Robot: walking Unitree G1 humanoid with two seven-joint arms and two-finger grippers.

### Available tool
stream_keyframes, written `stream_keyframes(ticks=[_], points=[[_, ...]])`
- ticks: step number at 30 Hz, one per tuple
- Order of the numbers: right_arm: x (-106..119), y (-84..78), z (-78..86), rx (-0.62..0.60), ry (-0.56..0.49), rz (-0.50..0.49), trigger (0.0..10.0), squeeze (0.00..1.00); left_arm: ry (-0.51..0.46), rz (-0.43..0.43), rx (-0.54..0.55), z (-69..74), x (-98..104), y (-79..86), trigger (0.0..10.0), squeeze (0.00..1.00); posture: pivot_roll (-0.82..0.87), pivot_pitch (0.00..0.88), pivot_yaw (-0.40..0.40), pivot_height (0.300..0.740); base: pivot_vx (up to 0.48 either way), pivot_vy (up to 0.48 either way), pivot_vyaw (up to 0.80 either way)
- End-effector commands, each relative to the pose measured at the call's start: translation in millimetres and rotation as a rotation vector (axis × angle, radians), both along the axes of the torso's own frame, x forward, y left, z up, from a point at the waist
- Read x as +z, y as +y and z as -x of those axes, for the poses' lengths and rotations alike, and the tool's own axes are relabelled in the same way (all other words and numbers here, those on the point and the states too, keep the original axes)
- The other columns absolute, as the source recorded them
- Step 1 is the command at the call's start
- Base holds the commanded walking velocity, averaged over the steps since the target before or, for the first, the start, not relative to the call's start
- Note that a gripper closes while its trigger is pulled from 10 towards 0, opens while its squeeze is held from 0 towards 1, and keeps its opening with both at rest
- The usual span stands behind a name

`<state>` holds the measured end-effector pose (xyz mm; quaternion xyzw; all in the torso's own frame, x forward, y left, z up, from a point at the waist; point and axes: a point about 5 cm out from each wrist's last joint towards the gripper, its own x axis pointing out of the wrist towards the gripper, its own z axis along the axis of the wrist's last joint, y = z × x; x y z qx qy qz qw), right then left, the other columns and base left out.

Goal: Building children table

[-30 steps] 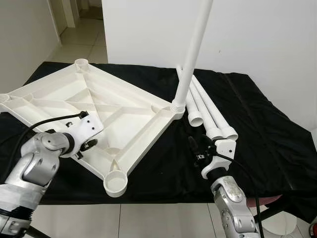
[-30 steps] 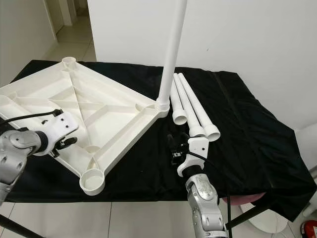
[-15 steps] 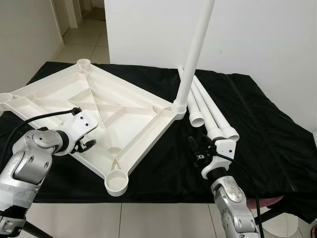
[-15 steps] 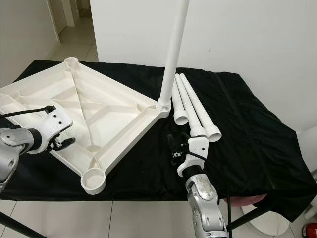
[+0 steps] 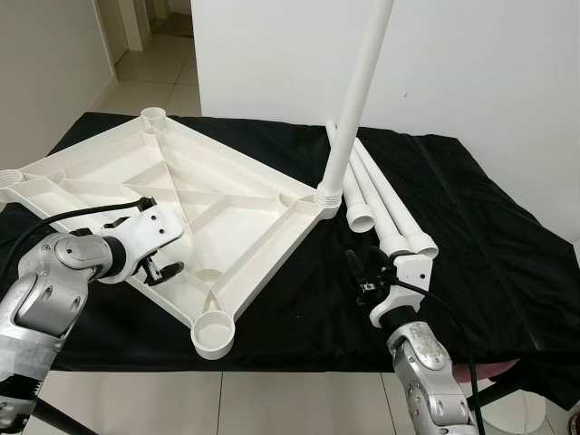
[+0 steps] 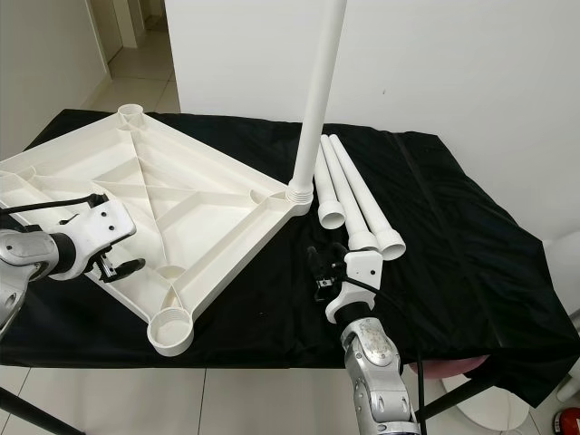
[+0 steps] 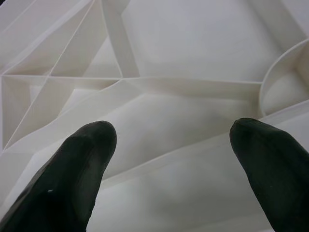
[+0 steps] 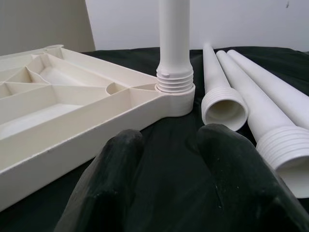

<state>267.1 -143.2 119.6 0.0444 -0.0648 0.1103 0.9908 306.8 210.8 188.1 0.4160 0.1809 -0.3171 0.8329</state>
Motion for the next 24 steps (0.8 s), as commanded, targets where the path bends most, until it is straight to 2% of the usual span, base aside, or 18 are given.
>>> stream_keyframes(ticks=[1,9,15,24], points=[[1,-0.9,-2.6,0.004,-0.008,0.018,10.0,0.0,0.021,-0.001,-0.072,4.3,0,-6.8,10.0,0.0,0.01,0.0,-0.072,0.74,0.0,0.0,0.0],[3,-2.1,-6.2,0.004,-0.02,0.022,10.0,0.0,0.085,0.002,-0.173,11.6,-6,-14.5,10.0,0.0,0.01,0.0,-0.075,0.74,0.0,0.0,0.0],[4,-2.3,-7.0,0.006,-0.022,0.024,10.0,0.0,0.11,-0.042,-0.212,12.1,-13,-15.2,10.0,0.0,0.01,0.0,-0.079,0.74,0.0,0.0,0.0],[5,-3.2,-8.2,0.001,-0.028,0.025,10.0,0.0,0.101,-0.036,-0.193,0.5,-20,-25.0,10.0,0.0,-0.01,0.0,-0.068,0.74,0.0,0.0,0.0]])
